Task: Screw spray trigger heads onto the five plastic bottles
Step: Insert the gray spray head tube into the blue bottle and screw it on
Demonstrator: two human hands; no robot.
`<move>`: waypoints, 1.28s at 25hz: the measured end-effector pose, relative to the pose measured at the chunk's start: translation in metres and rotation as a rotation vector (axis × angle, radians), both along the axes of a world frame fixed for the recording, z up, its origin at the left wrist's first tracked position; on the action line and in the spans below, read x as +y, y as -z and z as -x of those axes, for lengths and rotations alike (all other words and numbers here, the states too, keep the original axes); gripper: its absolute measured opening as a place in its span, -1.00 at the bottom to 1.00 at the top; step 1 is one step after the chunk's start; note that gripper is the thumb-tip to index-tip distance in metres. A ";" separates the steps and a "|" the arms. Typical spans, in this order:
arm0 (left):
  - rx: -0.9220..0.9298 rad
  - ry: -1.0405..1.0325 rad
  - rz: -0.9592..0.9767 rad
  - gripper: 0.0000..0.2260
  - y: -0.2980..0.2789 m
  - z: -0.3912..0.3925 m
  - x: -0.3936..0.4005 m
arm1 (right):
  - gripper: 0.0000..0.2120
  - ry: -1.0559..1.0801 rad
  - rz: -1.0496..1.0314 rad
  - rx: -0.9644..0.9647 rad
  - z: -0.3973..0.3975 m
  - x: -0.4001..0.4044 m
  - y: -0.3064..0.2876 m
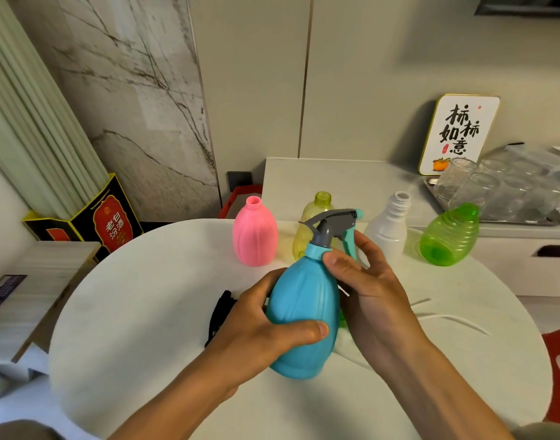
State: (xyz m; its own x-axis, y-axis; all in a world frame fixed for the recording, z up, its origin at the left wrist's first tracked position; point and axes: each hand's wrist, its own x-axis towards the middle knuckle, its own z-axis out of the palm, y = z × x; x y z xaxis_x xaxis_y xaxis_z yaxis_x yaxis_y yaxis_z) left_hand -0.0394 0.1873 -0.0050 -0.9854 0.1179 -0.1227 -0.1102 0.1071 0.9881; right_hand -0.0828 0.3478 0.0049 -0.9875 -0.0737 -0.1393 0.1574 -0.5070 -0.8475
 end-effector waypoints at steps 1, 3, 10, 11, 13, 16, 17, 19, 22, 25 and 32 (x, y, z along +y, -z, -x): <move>0.023 -0.019 0.020 -0.42 0.000 -0.001 0.001 | -0.18 0.012 0.003 -0.003 -0.001 -0.002 0.001; 0.058 -0.045 0.044 -0.41 0.001 -0.001 0.003 | -0.10 0.029 0.026 -0.012 -0.002 -0.005 0.003; -0.056 0.096 -0.130 -0.50 -0.001 0.003 0.000 | -0.54 -0.117 0.068 0.110 -0.001 0.002 -0.001; -0.092 0.129 -0.174 -0.53 -0.002 0.004 -0.002 | -0.64 -0.175 0.073 0.128 -0.001 0.004 -0.002; -0.143 0.163 -0.218 -0.57 -0.004 0.006 -0.007 | -0.70 -0.228 0.085 0.117 0.001 0.006 -0.003; -0.164 0.206 -0.234 -0.59 -0.004 0.007 -0.012 | -0.70 -0.207 0.060 0.104 0.002 0.007 -0.001; -0.167 0.218 -0.238 -0.59 -0.005 0.007 -0.013 | -0.70 -0.206 0.052 0.104 0.002 0.007 -0.001; -0.155 0.239 -0.233 -0.58 -0.005 0.006 -0.015 | -0.62 -0.200 0.036 0.115 0.002 0.007 0.000; -0.115 0.248 -0.233 -0.56 -0.004 0.004 -0.014 | -0.42 -0.156 0.013 0.091 0.003 0.006 0.001; -0.111 0.254 -0.254 -0.58 -0.003 0.003 -0.013 | -0.50 -0.175 -0.020 0.117 0.003 0.007 0.000; 0.002 0.212 -0.071 -0.43 -0.002 0.006 -0.015 | -0.45 -0.277 -0.020 0.234 0.010 0.016 -0.004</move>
State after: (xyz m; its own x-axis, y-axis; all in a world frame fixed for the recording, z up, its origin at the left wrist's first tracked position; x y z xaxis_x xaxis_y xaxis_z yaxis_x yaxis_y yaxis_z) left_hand -0.0454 0.1726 -0.0027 -0.9379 0.3306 -0.1051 -0.0910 0.0579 0.9942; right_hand -0.0924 0.3638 0.0086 -0.9359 -0.3422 0.0840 0.0869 -0.4551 -0.8862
